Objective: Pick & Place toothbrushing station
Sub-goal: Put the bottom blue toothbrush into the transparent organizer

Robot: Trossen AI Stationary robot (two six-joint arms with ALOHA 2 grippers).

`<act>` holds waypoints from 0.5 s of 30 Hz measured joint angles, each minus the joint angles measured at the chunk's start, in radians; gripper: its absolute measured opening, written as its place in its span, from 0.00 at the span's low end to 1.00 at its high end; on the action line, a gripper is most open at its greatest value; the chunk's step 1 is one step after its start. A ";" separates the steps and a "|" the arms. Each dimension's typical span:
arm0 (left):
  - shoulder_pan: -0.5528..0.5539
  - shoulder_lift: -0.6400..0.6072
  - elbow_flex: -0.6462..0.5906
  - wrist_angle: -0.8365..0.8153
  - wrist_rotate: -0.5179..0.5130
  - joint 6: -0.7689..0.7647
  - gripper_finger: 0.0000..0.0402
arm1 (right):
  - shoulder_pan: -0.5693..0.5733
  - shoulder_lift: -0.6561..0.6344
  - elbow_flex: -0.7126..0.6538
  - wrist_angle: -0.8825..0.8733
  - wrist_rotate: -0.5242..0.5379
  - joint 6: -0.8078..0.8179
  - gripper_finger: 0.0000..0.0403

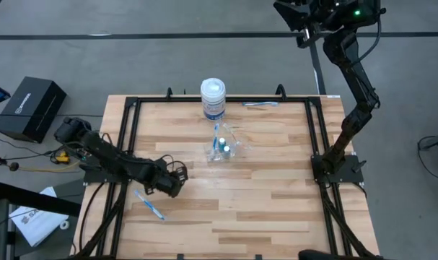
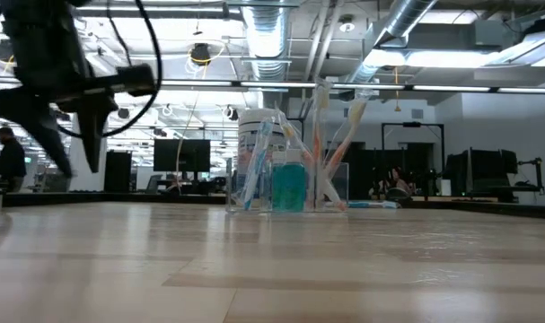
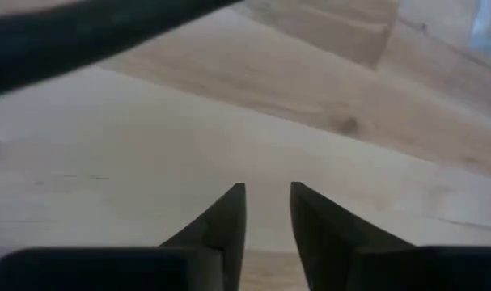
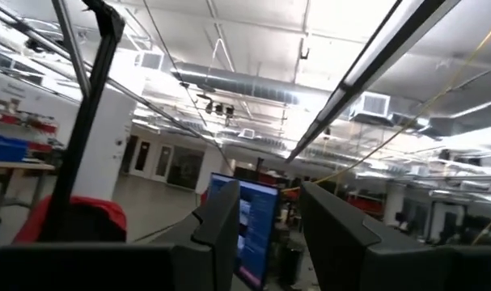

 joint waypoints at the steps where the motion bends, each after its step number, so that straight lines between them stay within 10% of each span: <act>1: 0.001 0.006 0.009 0.005 -0.007 0.000 0.20 | -0.006 0.000 0.000 0.002 0.002 -0.001 0.30; 9: -0.002 -0.080 0.050 0.004 -0.182 0.052 0.13 | -0.096 0.000 0.000 0.005 0.002 0.087 0.30; 15: -0.002 -0.253 0.050 -0.001 -0.417 0.444 0.16 | -0.107 0.000 0.000 0.010 0.000 0.128 0.30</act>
